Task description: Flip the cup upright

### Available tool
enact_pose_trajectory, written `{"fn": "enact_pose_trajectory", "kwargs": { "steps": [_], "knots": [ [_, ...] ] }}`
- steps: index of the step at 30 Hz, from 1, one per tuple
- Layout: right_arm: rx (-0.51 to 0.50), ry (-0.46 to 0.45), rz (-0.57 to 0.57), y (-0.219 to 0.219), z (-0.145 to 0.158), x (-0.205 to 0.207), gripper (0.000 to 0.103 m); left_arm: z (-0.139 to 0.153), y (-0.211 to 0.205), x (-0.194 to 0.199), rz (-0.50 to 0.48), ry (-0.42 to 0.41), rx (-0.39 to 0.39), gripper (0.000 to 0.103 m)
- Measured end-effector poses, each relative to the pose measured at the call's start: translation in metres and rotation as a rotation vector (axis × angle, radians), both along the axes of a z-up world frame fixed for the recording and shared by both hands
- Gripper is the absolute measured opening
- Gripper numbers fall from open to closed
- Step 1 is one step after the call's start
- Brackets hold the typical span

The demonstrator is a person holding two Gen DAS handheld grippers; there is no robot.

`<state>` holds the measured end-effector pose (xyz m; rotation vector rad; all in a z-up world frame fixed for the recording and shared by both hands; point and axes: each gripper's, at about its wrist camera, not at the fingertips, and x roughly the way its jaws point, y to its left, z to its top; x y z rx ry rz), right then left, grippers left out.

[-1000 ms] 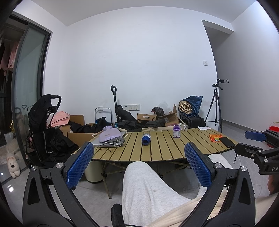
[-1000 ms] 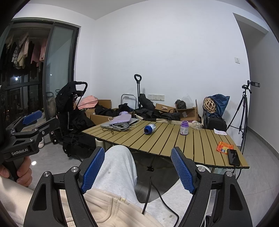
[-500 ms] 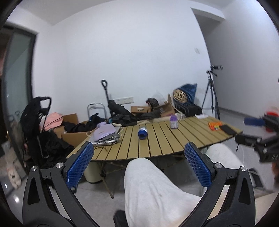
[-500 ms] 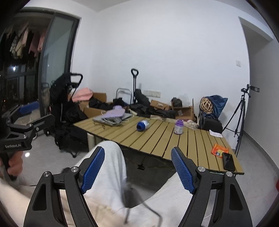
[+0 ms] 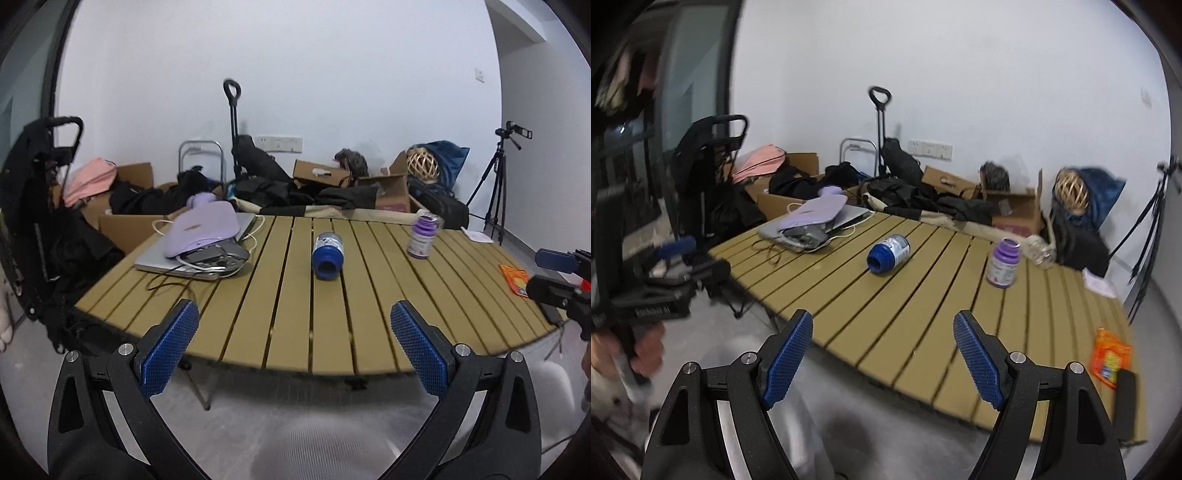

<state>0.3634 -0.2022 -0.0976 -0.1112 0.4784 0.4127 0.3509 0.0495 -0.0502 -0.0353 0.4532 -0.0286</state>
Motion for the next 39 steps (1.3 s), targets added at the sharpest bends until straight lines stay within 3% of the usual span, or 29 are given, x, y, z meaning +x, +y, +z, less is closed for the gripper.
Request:
{"fn": "enact_pose_trajectory", "kwargs": {
  "steps": [5, 9, 15, 20, 23, 26, 29, 31, 32, 34, 35, 36, 39],
  "knots": [
    [0.009, 0.071, -0.010, 0.027, -0.018, 0.088, 0.083, -0.025, 0.009, 0.076, -0.015, 0.084, -0.020, 0.103],
    [0.081, 0.179, -0.005, 0.054, -0.041, 0.173, 0.083, -0.039, 0.026, 0.132, 0.021, 0.128, -0.028, 0.103],
    [0.076, 0.263, -0.011, 0.098, -0.080, 0.270, 0.083, -0.050, 0.054, 0.188, 0.091, 0.154, -0.056, 0.103],
    [0.158, 0.388, -0.071, 0.116, -0.112, 0.325, 0.083, -0.054, 0.058, 0.221, 0.104, 0.166, -0.058, 0.103],
    [0.163, 0.407, -0.056, 0.118, -0.123, 0.335, 0.073, -0.056, 0.055, 0.237, 0.091, 0.167, -0.056, 0.103],
    [0.113, 0.391, 0.039, 0.117, -0.122, 0.327, 0.070, -0.059, 0.043, 0.252, 0.025, 0.192, -0.081, 0.102],
    [0.003, 0.330, 0.214, 0.112, -0.118, 0.306, 0.071, -0.064, 0.020, 0.268, -0.092, 0.246, -0.118, 0.102],
    [-0.055, 0.311, 0.315, 0.105, -0.121, 0.288, 0.071, -0.068, 0.011, 0.278, -0.111, 0.270, -0.144, 0.099],
    [-0.062, 0.312, 0.341, 0.102, -0.123, 0.284, 0.071, -0.071, 0.006, 0.284, -0.097, 0.281, -0.152, 0.096],
    [-0.054, 0.305, 0.403, 0.095, -0.126, 0.275, 0.071, -0.081, -0.004, 0.301, -0.054, 0.326, -0.145, 0.071],
    [-0.058, 0.296, 0.424, 0.094, -0.126, 0.271, 0.071, -0.087, -0.009, 0.308, -0.043, 0.358, -0.140, 0.065],
    [-0.067, 0.291, 0.437, 0.094, -0.127, 0.268, 0.071, -0.093, -0.016, 0.314, -0.046, 0.394, -0.136, 0.060],
    [-0.068, 0.286, 0.470, 0.094, -0.126, 0.267, 0.072, -0.092, -0.029, 0.314, -0.079, 0.395, -0.094, 0.050]
  ]
}}
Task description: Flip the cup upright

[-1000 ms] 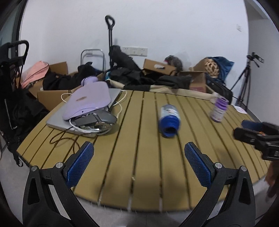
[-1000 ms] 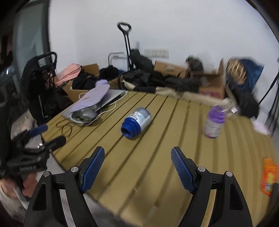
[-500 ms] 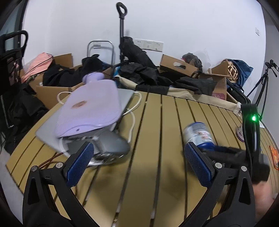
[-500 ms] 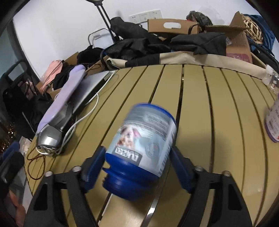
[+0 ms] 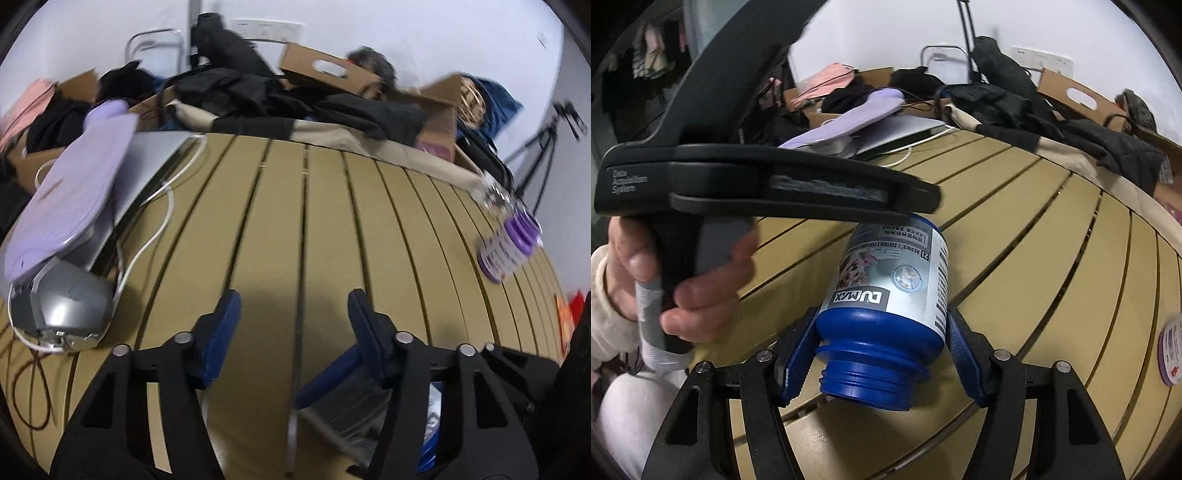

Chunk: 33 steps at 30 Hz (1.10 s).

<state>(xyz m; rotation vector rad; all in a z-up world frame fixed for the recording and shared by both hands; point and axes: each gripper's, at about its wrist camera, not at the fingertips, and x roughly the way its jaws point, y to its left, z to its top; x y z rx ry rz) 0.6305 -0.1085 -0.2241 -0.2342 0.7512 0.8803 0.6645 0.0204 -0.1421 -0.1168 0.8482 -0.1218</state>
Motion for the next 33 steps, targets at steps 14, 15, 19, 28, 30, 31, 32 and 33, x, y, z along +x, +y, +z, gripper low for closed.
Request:
{"fn": "enact_pose_trajectory", "kwargs": {
  "steps": [14, 15, 19, 28, 30, 31, 32, 33],
  "knots": [
    [0.031, -0.070, -0.087, -0.047, 0.012, 0.016, 0.084, 0.013, -0.013, -0.023, -0.010, 0.024, 0.232, 0.043],
    [0.029, -0.074, -0.103, -0.050, 0.012, 0.017, 0.084, 0.019, -0.011, -0.023, 0.003, 0.010, 0.214, 0.044],
    [0.039, -0.061, -0.133, -0.059, 0.013, 0.018, 0.084, 0.032, -0.014, -0.017, -0.023, -0.015, 0.134, 0.055],
    [0.089, 0.003, -0.106, -0.061, 0.006, 0.014, 0.084, 0.004, -0.030, 0.031, -0.074, 0.065, 0.139, 0.024],
    [0.060, -0.016, -0.122, -0.061, 0.006, 0.014, 0.084, -0.003, -0.025, 0.029, -0.071, 0.068, 0.168, 0.022],
    [0.058, -0.031, -0.136, -0.064, 0.007, 0.014, 0.084, -0.005, -0.022, 0.027, -0.071, 0.073, 0.170, 0.020],
    [0.063, -0.039, -0.148, -0.067, 0.009, 0.015, 0.084, -0.005, -0.018, 0.024, -0.067, 0.076, 0.157, 0.020],
    [0.072, -0.044, -0.171, -0.072, 0.011, 0.017, 0.084, -0.006, -0.014, 0.020, -0.060, 0.083, 0.149, 0.020]
  ]
}}
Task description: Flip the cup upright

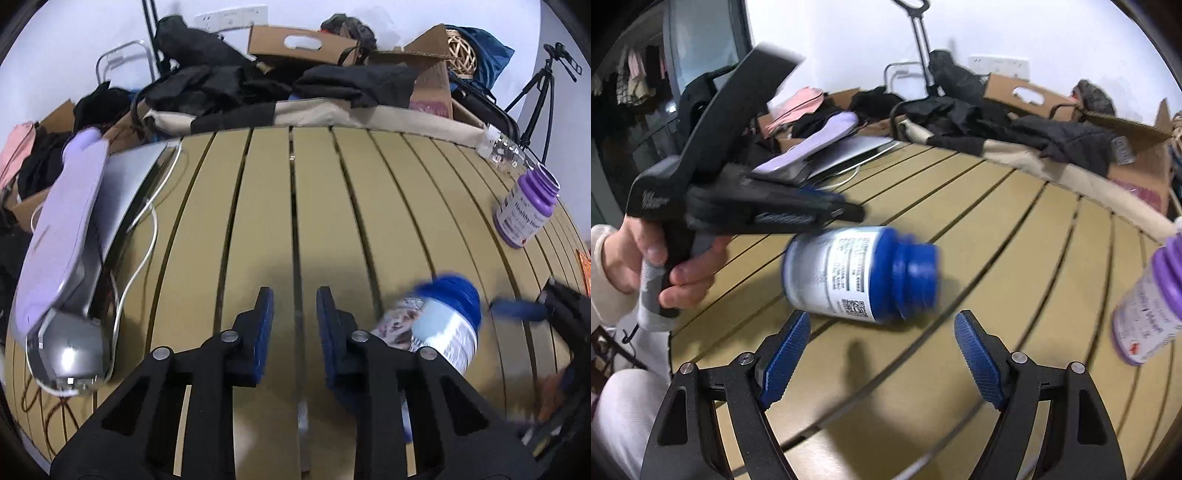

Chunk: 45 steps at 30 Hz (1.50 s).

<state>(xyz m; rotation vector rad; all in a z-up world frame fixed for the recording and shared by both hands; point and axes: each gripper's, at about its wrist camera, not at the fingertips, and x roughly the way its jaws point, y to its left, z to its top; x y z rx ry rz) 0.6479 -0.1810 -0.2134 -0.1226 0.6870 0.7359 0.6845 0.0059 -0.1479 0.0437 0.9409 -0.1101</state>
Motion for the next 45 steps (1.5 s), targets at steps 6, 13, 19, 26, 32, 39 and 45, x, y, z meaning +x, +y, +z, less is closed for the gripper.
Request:
{"fn": "enact_pose_trajectory", "kwargs": {
  "steps": [6, 13, 19, 26, 32, 39, 45],
  "knots": [
    [0.056, 0.009, -0.108, -0.017, 0.004, 0.013, 0.084, 0.016, 0.001, -0.021, 0.018, -0.026, -0.023, 0.044],
    [0.065, -0.015, -0.142, -0.024, 0.009, 0.010, 0.084, 0.031, -0.021, -0.017, -0.106, 0.102, -0.100, 0.079],
    [0.083, -0.007, -0.178, -0.036, 0.011, 0.014, 0.084, 0.016, -0.051, -0.017, -0.212, 0.279, -0.149, 0.086],
    [0.091, -0.037, -0.213, -0.054, 0.023, 0.010, 0.084, 0.009, -0.068, -0.018, -0.257, 0.275, -0.160, 0.059],
    [0.130, -0.029, -0.211, -0.052, 0.027, 0.011, 0.084, 0.007, -0.067, -0.024, -0.277, 0.230, -0.156, 0.060],
    [0.131, -0.013, -0.140, -0.035, 0.030, 0.004, 0.084, 0.000, -0.066, -0.030, -0.334, 0.135, -0.168, 0.060],
    [0.151, 0.016, -0.132, -0.034, 0.033, 0.013, 0.084, -0.017, -0.070, -0.011, -0.282, 0.206, -0.150, 0.060]
  ]
}}
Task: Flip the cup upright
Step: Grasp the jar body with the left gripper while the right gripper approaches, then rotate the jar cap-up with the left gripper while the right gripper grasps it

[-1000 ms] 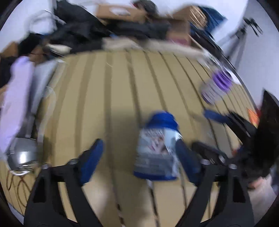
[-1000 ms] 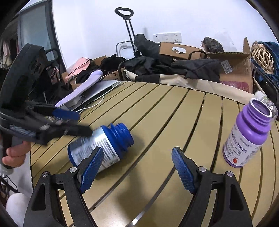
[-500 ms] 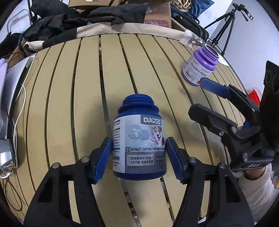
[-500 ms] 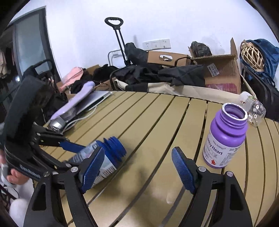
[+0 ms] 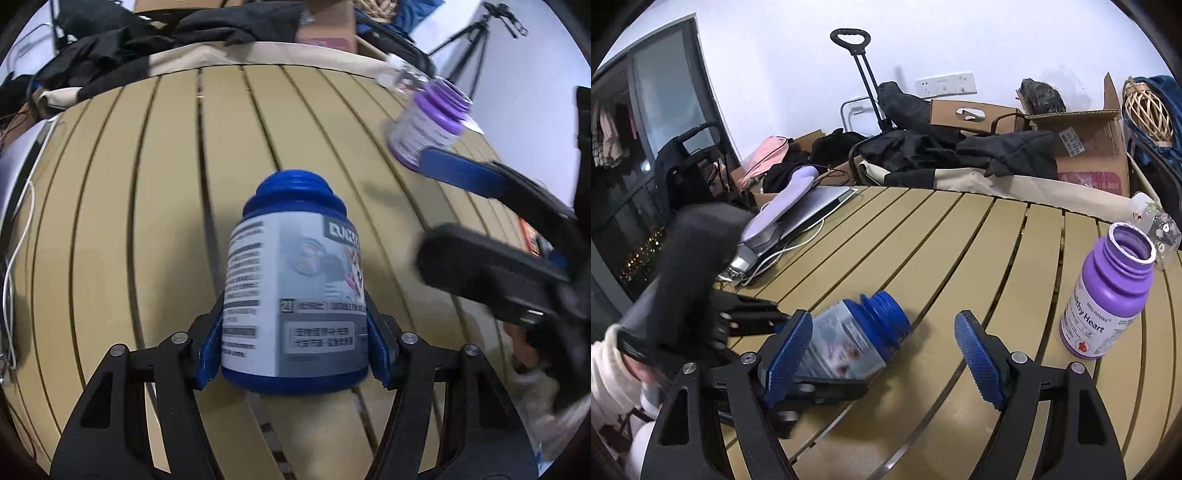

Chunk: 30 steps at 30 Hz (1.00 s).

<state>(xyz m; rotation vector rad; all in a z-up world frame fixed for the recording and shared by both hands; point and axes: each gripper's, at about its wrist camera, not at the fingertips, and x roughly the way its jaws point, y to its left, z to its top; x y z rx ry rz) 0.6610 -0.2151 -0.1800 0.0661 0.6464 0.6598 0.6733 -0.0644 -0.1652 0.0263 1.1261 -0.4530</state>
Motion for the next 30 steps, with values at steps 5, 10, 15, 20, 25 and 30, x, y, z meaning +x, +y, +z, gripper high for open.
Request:
{"fn": "enact_pose_trajectory", "kwargs": {
  "steps": [5, 10, 15, 20, 25, 30],
  "knots": [
    [0.068, 0.035, 0.028, -0.004, 0.006, 0.006, 0.084, 0.018, 0.012, -0.008, 0.085, -0.202, 0.017, 0.059],
    [0.209, 0.135, 0.067, -0.010, 0.011, 0.033, 0.084, 0.032, 0.019, -0.019, 0.107, -0.384, -0.061, 0.059],
    [0.231, 0.214, 0.148, 0.004, 0.023, 0.068, 0.084, 0.047, 0.020, -0.018, 0.127, -0.501, -0.143, 0.059],
    [0.277, 0.277, 0.210, 0.015, 0.044, 0.096, 0.084, 0.059, 0.018, -0.009, 0.106, -0.573, -0.215, 0.059],
    [0.287, 0.320, 0.266, 0.024, 0.054, 0.114, 0.069, 0.069, 0.021, 0.002, 0.063, -0.627, -0.272, 0.059],
    [-0.023, 0.079, 0.237, 0.049, 0.071, 0.107, 0.068, 0.063, 0.025, 0.034, 0.043, -0.537, -0.307, 0.067]
  ]
}}
